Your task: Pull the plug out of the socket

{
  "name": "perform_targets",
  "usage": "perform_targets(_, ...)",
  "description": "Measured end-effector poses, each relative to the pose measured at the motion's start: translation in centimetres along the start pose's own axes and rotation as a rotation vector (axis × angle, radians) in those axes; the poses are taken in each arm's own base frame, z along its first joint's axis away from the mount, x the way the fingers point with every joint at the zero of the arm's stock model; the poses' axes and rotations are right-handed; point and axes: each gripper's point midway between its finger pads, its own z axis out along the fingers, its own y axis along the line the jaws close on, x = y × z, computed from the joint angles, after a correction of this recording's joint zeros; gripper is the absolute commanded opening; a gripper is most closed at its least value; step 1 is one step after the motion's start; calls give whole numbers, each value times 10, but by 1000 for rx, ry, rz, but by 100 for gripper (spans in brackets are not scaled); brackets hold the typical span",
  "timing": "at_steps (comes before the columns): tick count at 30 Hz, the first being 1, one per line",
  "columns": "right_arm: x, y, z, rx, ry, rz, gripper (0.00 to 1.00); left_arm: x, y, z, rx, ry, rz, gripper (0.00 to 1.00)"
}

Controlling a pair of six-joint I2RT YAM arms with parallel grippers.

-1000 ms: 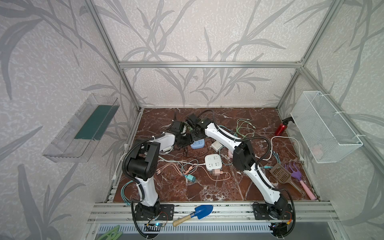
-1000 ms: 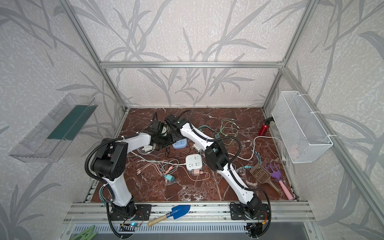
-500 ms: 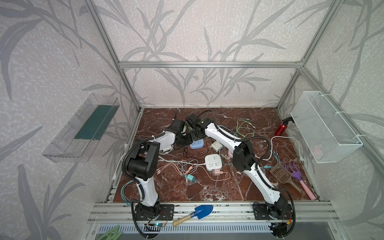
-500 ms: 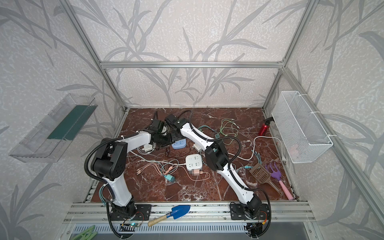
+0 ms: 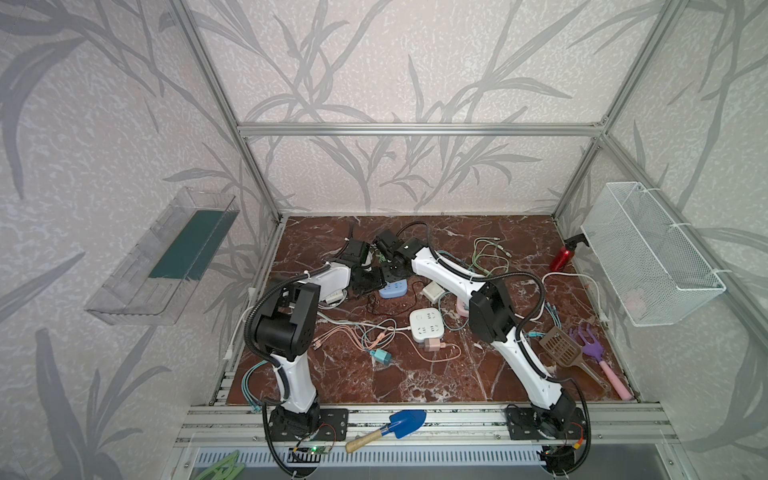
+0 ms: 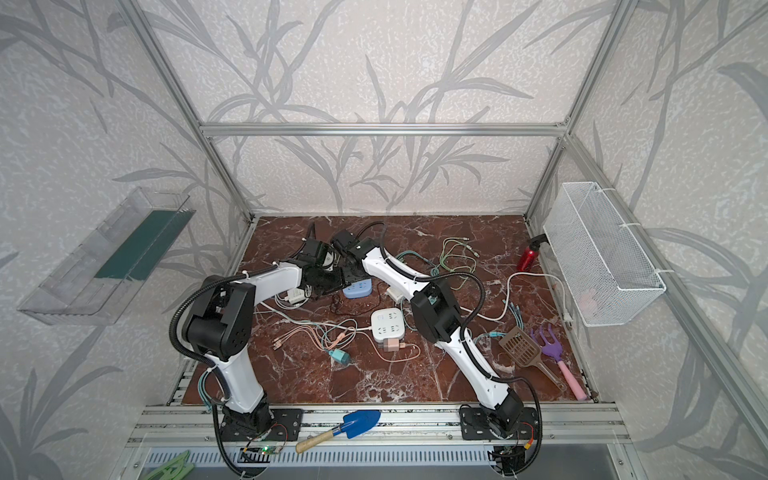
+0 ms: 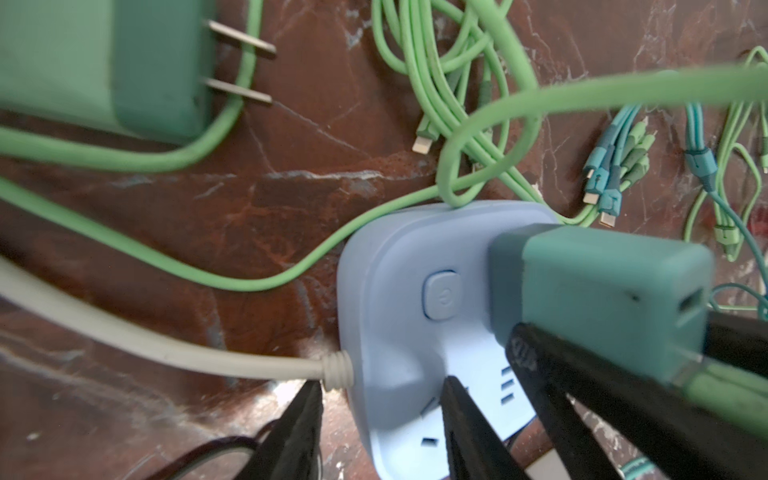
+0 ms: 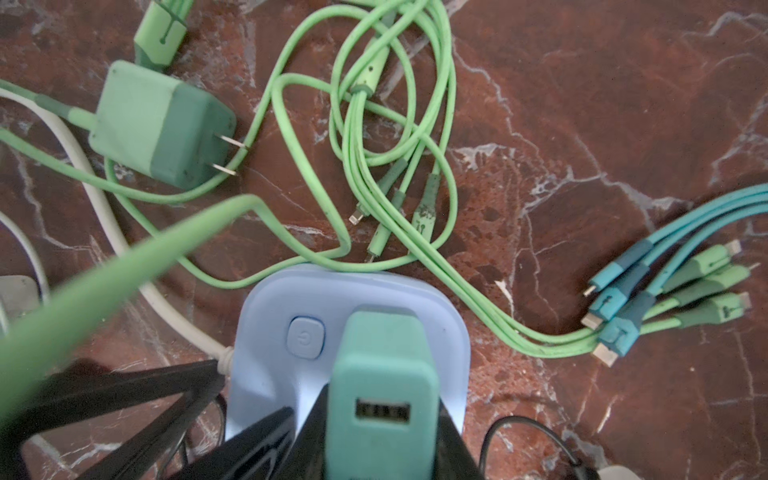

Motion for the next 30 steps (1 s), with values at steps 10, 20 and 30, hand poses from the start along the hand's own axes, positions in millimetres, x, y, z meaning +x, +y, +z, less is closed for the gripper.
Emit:
perform_targets(10, 0, -1, -1, -5, -9, 15, 14, 0, 2, 0, 8, 9, -14, 39)
perform_targets(20, 0, -1, -2, -5, -12, 17, 13, 0, 3, 0, 4, 11, -1, 38)
perform_targets(30, 0, -3, -4, 1, -20, 21, 11, 0, 2, 0, 7, 10, 5, 38)
